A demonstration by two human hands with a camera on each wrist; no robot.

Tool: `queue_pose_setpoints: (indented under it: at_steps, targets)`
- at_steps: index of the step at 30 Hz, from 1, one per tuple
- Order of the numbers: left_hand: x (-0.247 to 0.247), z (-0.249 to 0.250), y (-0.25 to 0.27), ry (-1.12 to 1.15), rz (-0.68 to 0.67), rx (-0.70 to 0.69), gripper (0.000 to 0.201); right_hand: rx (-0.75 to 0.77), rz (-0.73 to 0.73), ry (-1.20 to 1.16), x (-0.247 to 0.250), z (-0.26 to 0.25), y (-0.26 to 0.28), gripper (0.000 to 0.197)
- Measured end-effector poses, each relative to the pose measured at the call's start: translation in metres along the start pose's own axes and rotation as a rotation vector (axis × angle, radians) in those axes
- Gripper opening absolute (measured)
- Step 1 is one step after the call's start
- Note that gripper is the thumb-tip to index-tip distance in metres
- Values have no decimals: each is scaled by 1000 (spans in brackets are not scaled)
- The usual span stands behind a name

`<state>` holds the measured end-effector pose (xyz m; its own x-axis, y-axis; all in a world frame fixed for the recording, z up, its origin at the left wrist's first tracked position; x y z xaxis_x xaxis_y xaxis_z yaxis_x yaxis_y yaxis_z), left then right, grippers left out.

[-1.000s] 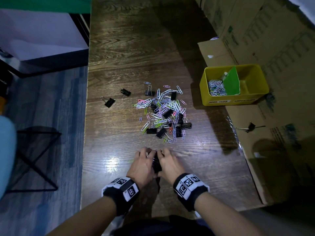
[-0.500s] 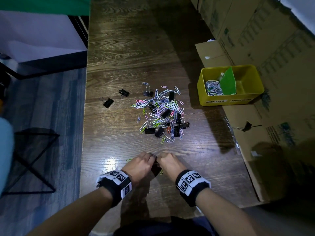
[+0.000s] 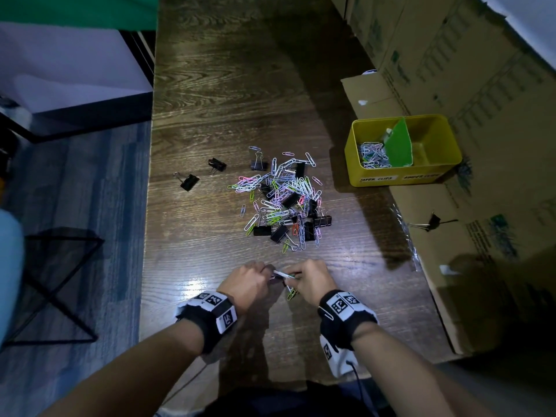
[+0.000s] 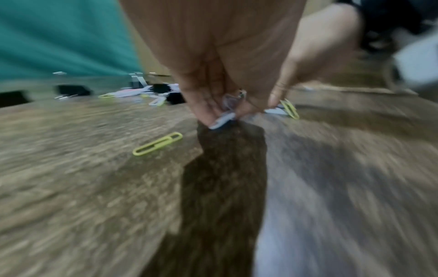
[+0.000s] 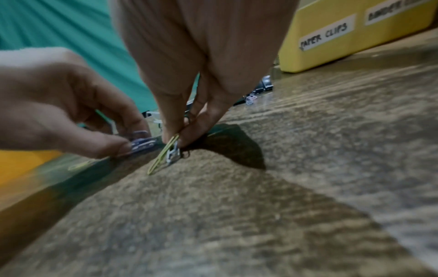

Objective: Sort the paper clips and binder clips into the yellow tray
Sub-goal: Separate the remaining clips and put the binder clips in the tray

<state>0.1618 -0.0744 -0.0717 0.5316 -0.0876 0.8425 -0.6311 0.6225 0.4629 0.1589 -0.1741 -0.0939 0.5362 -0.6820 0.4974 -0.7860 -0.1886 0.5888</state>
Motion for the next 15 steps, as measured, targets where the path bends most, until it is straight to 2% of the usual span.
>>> queue_pose_setpoints:
  at_steps: [1, 2, 5, 8, 10, 12, 15]
  targets:
    - [2, -6, -2, 67, -6, 23, 52, -14, 8, -47, 3, 2, 0, 21]
    - [5, -13, -3, 124, -33, 45, 49, -20, 16, -99, 7, 5, 1, 22]
    - [12, -27, -5, 296, -29, 48, 21, -65, 24, -218, 16, 18, 3, 24]
    - [3, -42, -9, 441, -98, 99, 16, -68, 57, -302, 31, 28, 3, 25]
    - [-1, -54, -11, 620, -102, 151, 11, -76, 91, -391, 43, 36, 3, 26]
    - [3, -64, -14, 796, -92, 199, 17, -61, 133, -492, 59, 40, 5, 25]
    - [32, -61, -27, 977, -64, 181, 19, -42, 216, -619, 91, 47, 9, 26]
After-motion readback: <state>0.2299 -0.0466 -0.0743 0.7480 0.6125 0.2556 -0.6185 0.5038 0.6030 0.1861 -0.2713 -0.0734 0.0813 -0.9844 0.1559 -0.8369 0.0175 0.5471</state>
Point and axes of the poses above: each hand's wrist, its own y-axis away from the middle knuckle, its own x-axis out of the back of the hand, z = x × y, the point moved 10 cm from there along -y, towards the middle knuckle, and after that the axes turned 10 degrees about -z, right-handed, at the moved point
